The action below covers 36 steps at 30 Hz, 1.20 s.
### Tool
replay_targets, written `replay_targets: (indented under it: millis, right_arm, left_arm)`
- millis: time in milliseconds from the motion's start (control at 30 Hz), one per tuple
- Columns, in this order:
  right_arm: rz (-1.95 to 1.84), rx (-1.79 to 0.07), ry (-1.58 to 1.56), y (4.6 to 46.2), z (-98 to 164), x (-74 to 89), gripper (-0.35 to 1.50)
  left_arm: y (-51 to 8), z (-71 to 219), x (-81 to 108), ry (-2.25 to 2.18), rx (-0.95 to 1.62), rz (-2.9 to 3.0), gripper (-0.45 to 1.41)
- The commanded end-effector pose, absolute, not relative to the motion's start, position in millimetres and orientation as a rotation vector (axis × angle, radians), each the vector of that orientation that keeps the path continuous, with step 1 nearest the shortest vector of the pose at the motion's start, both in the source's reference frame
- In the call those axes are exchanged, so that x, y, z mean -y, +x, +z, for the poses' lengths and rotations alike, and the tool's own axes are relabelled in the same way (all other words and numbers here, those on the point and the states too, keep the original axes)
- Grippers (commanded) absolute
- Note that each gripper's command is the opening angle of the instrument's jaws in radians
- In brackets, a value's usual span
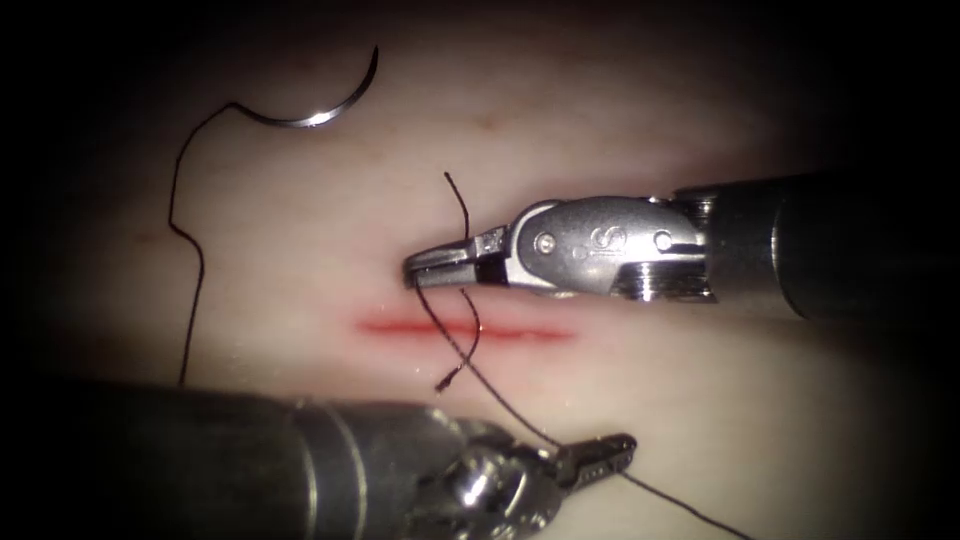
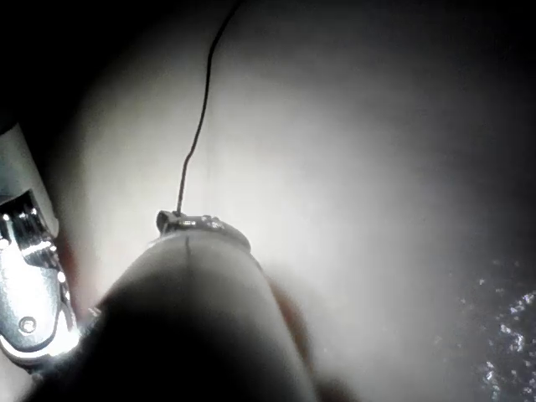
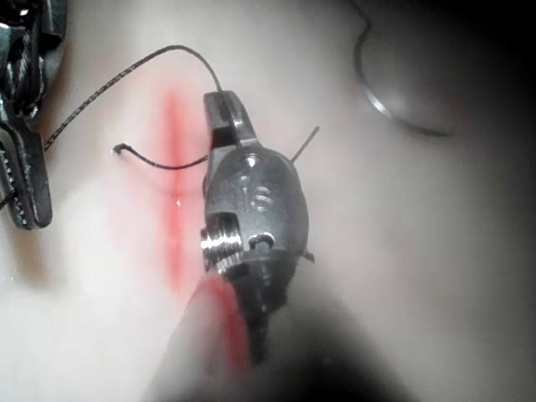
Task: Wound Closure
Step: Regrasp thread, then wrap suture twice, counter-clockwise, around the right jaws
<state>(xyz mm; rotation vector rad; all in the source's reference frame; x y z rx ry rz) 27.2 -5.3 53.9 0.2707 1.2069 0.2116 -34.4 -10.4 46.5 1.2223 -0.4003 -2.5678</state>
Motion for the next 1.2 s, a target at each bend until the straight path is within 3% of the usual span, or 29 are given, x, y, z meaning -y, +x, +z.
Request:
replay_targets:
  millis: [33,367,633,867,933,967,1033,1067,1200]
  right_arm:
    - [0.219,-1.212,0.271,26.5,54,5.9,-0.35]
    - [0.276,-1.246,0.265,23.0,50,8.6,-0.35]
    - [0.287,-1.274,0.28,24.2,48,9.5,-0.35]
    - [0.289,-1.279,0.279,25.0,48,10.2,-0.35]
    - [0.298,-1.286,0.272,25.2,48,10.0,0.17]
    - [0.322,-1.292,0.248,25.3,48,9.8,0.71]
    - [0.372,-1.288,0.201,25.5,48,9.3,1.23]
    - [0.376,-1.285,0.199,25.6,48,9.2,1.31]
    - [0.376,-1.286,0.204,25.1,48,9.0,1.33]
  left_arm:
    - [-34.0,46,11.0,1.229,0.39,-2.572,-0.45]
    - [-20.3,38,9.4,1.136,0.419,-2.664,-0.45]
    - [-13.6,38,7.8,1.018,0.476,-2.734,-0.45]
    - [-11.5,41,6.8,0.964,0.528,-2.765,-0.45]
    - [-11.9,42,6.8,0.962,0.535,-2.766,-0.45]
    - [-12.6,42,7.0,0.984,0.534,-2.755,-0.45]
    - [-13.6,43,7.2,1.011,0.533,-2.743,-0.45]
    - [-13.8,43,7.2,1.017,0.532,-2.741,-0.45]
    - [-14.0,43,7.1,1.022,0.531,-2.739,-0.45]
